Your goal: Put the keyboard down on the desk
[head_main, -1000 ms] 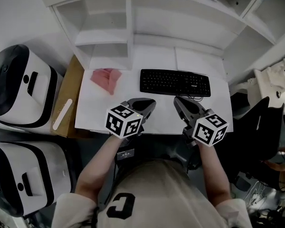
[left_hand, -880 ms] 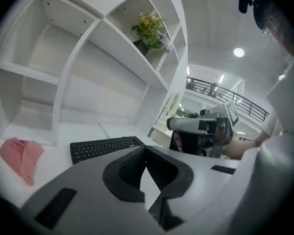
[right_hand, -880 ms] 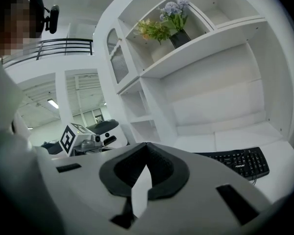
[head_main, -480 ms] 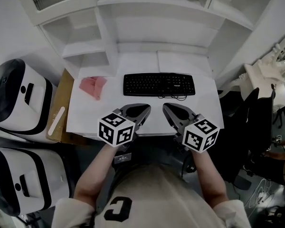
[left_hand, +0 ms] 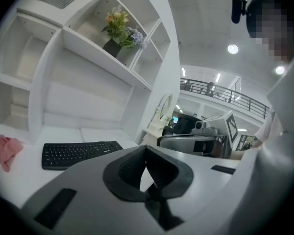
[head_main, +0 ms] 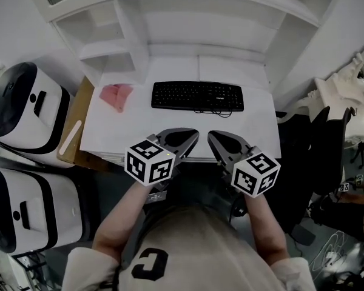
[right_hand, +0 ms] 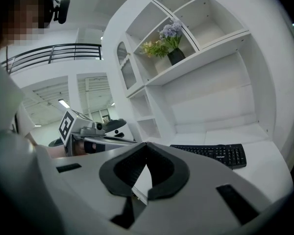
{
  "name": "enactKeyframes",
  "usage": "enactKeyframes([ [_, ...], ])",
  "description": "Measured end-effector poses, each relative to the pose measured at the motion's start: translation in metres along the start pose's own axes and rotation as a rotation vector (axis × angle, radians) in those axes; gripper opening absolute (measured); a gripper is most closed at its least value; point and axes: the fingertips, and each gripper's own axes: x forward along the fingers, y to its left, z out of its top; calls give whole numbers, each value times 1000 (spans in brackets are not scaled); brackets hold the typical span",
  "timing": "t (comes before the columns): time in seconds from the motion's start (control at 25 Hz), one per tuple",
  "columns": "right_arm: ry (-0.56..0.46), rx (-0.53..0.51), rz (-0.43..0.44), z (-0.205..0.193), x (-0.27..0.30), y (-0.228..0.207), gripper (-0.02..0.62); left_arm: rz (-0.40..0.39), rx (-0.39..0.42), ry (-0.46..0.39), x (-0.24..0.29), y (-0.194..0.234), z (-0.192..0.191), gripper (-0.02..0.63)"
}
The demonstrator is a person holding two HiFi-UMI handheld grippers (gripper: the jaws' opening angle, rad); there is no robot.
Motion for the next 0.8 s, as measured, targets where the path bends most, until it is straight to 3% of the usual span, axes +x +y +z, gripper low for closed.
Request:
enactKeyframes([
  [0.12, 8, -4, 21, -5, -12, 1, 23, 31, 39, 9, 3, -14, -5, 14],
  [0.32, -7, 40, 67, -12, -28, 2, 23, 62, -23, -15, -8, -30, -10, 14],
  [0.56, -8, 85, 113, -18, -29, 8, 23, 137, -7, 19, -21, -32, -26, 14],
  [0.8, 0, 82, 124, -16, -26, 30, 23, 85, -3, 28, -33, -36, -32, 14],
])
